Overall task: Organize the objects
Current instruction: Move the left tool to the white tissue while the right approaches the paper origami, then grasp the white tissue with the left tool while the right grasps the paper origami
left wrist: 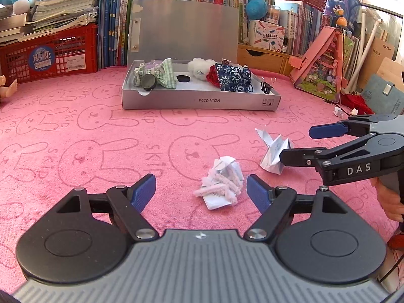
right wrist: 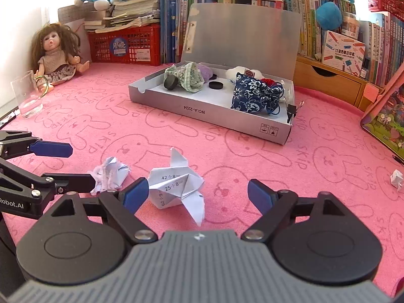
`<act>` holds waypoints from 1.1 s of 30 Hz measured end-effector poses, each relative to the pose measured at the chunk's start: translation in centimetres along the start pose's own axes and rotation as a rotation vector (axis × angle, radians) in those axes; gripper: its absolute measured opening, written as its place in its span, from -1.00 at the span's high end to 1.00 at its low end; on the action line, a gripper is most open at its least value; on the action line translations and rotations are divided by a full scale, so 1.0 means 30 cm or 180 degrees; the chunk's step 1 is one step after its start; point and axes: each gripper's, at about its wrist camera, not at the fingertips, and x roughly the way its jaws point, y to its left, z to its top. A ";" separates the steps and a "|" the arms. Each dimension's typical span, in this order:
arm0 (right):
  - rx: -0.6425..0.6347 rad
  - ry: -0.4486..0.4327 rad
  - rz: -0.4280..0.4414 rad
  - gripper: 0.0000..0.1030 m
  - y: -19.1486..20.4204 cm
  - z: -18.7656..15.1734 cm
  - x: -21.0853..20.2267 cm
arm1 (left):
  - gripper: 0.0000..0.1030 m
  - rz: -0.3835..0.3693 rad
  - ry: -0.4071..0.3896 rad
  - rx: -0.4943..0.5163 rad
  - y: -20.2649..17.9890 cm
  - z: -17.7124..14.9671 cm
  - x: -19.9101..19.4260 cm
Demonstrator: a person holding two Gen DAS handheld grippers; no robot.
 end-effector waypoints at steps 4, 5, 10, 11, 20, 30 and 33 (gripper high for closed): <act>-0.0182 0.0000 0.0018 -0.76 0.031 0.004 0.024 | -0.61 0.0016 0.0055 0.0078 -0.018 -0.022 0.017; -0.0220 0.0005 0.0026 -0.73 0.037 0.007 0.033 | -0.61 0.0016 0.0063 0.0074 -0.018 -0.025 0.020; -0.0285 0.0097 0.0065 -0.57 0.044 0.019 0.075 | -0.61 0.0041 0.0068 0.0045 -0.014 -0.028 0.033; -0.0278 0.0120 0.0071 -0.55 0.045 0.017 0.081 | -0.61 0.0052 0.0064 0.0052 -0.014 -0.027 0.035; -0.0143 0.0068 -0.0045 -0.33 0.043 -0.009 0.072 | -0.61 0.0227 0.0052 0.0133 0.000 -0.030 0.037; 0.0179 -0.0010 -0.0093 -0.33 0.034 -0.033 0.064 | -0.70 0.0479 0.0043 -0.0043 0.069 -0.017 0.036; 0.0233 -0.0052 -0.0078 -0.34 0.037 -0.039 0.054 | -0.70 0.0560 0.0015 -0.0063 0.076 -0.010 0.033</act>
